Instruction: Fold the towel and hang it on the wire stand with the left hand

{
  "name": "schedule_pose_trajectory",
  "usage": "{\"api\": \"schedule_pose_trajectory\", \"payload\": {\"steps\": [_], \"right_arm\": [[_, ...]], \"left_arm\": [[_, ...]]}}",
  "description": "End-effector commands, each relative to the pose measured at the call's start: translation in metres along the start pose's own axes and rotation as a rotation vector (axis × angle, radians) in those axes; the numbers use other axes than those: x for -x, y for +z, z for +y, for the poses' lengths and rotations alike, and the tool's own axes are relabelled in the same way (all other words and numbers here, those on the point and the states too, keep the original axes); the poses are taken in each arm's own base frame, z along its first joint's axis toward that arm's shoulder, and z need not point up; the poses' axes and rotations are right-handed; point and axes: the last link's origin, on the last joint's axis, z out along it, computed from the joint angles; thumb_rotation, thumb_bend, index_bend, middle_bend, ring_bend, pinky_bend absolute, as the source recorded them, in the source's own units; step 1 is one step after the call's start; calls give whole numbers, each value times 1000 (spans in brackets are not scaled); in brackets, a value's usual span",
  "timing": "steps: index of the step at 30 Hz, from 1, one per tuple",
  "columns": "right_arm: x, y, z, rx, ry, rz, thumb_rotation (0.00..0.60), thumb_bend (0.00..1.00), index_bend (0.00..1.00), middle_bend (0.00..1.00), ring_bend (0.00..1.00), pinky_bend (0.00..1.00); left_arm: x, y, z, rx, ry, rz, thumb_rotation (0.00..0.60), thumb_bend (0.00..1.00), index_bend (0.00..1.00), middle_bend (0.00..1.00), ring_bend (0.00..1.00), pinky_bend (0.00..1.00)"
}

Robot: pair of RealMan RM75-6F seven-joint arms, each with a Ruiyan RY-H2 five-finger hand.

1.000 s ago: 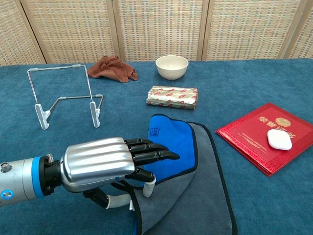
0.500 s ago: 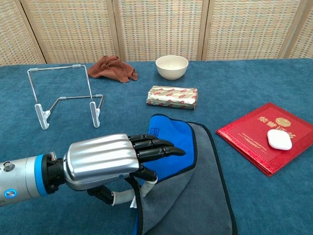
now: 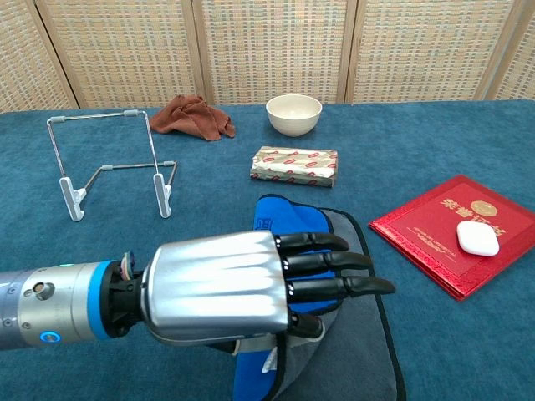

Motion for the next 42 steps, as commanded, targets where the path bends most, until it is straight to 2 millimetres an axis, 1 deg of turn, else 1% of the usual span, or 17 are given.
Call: {"api": "schedule_pose_trajectory", "payload": {"steps": [1,5,8,10,11,13,15,17,18,24,27,30,35,38,41,42], "right_arm": [[0,0,0,1,1,-1,600,0,0,0,0,0],[-1,0,1,2,5,-1,600,0,0,0,0,0],[-1,0,1,3,7,-3,600,0,0,0,0,0],[-2,0,2,4,9,-2,600,0,0,0,0,0],[-2,0,2,5,11,-2,600,0,0,0,0,0],[-2,0,3,5,13,-2,600,0,0,0,0,0],[-2,0,3,5,14,-3,600,0,0,0,0,0],[-3,0,3,6,15,-4,600,0,0,0,0,0],[-3,0,3,6,16,-5,600,0,0,0,0,0],[-3,0,3,4,16,-7,600,0,0,0,0,0],[-2,-1,2,3,15,-9,600,0,0,0,0,0],[-2,-1,2,2,13,-9,600,0,0,0,0,0],[-1,-1,1,1,9,-13,600,0,0,0,0,0],[0,-1,1,1,7,-16,600,0,0,0,0,0],[0,0,0,0,5,-18,600,0,0,0,0,0],[1,0,0,0,4,-19,600,0,0,0,0,0]], "left_arm": [[1,16,3,29,33,1,600,473,596,0,0,86],[4,27,10,67,62,-18,600,473,579,0,0,87],[6,31,14,84,76,-26,600,473,565,0,0,88],[8,36,18,90,75,-26,600,473,540,0,0,88],[8,38,19,89,75,-25,600,472,506,0,0,88],[9,40,20,87,82,-19,600,474,406,0,0,88],[9,43,21,78,85,-10,600,473,197,0,0,88],[9,45,22,56,68,-4,600,470,46,0,0,90],[9,45,22,46,60,-3,600,467,7,0,0,91],[5,47,20,-22,-6,31,600,428,0,0,0,96],[0,49,14,-75,-50,50,600,401,0,0,0,96],[-5,50,6,-124,-72,63,600,397,0,0,0,96],[-15,48,-24,-249,-91,45,600,397,0,0,0,95],[-22,40,-55,-383,-137,-9,600,396,0,0,0,95],[-24,32,-74,-474,-164,-55,600,395,0,0,0,93],[-25,31,-76,-484,-166,-64,600,394,0,0,0,93]]}}
